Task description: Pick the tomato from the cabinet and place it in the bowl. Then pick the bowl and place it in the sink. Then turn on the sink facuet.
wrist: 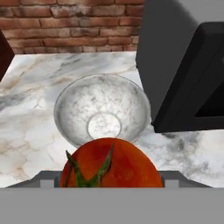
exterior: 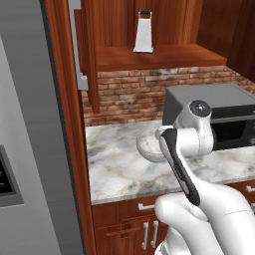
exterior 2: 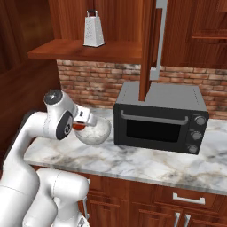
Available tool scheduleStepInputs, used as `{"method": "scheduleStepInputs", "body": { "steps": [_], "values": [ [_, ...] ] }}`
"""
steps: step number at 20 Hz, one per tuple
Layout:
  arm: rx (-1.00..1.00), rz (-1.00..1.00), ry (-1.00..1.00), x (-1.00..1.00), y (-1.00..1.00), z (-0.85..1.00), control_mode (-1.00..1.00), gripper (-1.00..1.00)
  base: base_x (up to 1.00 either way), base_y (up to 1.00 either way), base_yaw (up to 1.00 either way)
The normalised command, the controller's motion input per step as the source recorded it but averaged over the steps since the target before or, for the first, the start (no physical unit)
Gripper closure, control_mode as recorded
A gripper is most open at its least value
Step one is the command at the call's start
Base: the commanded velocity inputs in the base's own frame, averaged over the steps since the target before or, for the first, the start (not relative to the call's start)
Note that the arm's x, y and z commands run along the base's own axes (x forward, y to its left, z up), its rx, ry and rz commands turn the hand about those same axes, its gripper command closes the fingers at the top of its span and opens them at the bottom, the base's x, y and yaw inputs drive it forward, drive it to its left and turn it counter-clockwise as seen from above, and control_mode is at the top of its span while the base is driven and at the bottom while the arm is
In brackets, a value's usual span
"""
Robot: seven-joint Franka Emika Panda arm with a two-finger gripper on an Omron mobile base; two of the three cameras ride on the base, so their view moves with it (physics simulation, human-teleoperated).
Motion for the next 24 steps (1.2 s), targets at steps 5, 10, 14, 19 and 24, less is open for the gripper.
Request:
{"method": "scheduleStepInputs", "body": {
  "steps": [5,10,14,19,24],
  "values": [
    [0.00,0.00,0.03,0.25,0.00,-0.31,-1.00,1.00,0.00,0.00,0.00],
    [0.00,0.00,0.00,0.29,0.01,-0.21,-1.00,1.00,0.00,0.00,0.00],
    [0.00,0.00,0.01,0.29,0.00,-0.23,-1.00,1.00,0.00,0.00,0.00],
    [0.00,0.00,0.01,0.13,0.00,-0.31,-1.00,1.00,0.00,0.00,0.00],
    [0.00,0.00,0.00,0.01,0.00,-0.23,-1.00,1.00,0.00,0.00,0.00]
  ]
}}
